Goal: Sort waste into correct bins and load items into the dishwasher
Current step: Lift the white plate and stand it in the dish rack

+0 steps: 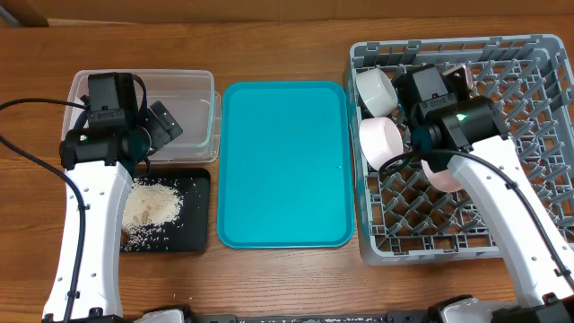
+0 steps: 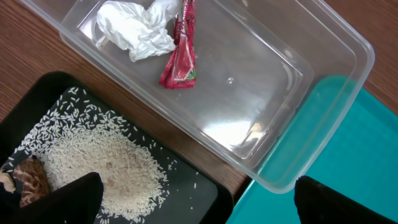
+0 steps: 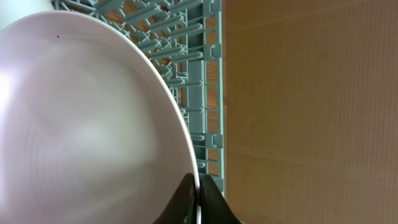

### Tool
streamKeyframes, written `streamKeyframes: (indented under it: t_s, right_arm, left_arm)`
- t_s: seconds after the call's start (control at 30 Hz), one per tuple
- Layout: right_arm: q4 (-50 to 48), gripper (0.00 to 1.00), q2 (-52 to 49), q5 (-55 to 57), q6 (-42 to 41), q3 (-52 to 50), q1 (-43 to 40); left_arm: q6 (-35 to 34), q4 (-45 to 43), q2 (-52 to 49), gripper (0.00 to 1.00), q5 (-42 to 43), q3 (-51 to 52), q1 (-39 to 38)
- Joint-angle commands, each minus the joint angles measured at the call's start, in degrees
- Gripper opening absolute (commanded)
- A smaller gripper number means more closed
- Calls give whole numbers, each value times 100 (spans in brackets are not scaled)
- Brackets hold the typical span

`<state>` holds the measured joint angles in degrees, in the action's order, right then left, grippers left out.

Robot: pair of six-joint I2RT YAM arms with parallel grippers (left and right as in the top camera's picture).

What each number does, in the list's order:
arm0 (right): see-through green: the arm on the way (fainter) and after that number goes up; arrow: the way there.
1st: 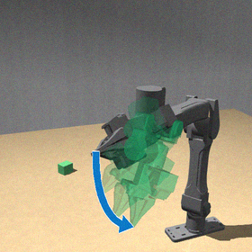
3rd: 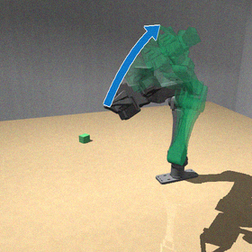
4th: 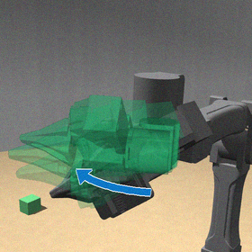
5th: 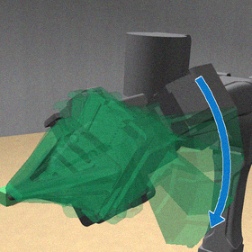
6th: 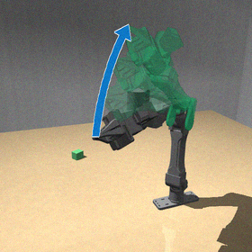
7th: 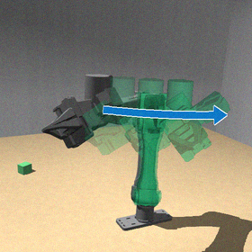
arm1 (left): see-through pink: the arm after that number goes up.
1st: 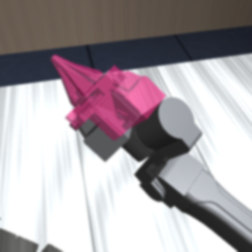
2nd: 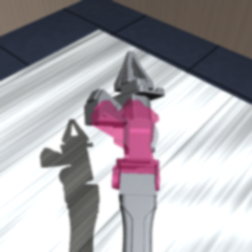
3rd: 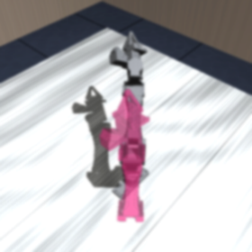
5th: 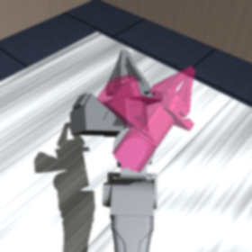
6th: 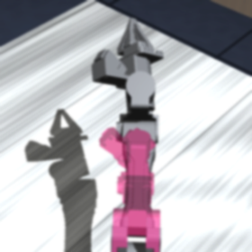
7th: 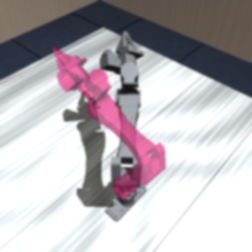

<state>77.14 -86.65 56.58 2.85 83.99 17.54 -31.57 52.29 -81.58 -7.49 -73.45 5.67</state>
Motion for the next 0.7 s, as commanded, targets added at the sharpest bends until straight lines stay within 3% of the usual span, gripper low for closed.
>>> streamKeyframes:
  t_s: [0.0,0.57,0.67]
  right_arm:
    - [-70,4,-17,26,61,-39,-94]
    - [-538,4,-26,-125,59,-415,-48]
    - [-581,9,-26,-125,59,-415,20]
  left_arm:
    - [-79,-20,31,100,7,-79,4]
    - [-79,-17,31,100,4,-79,4]
    - [-79,-20,31,100,7,-79,4]
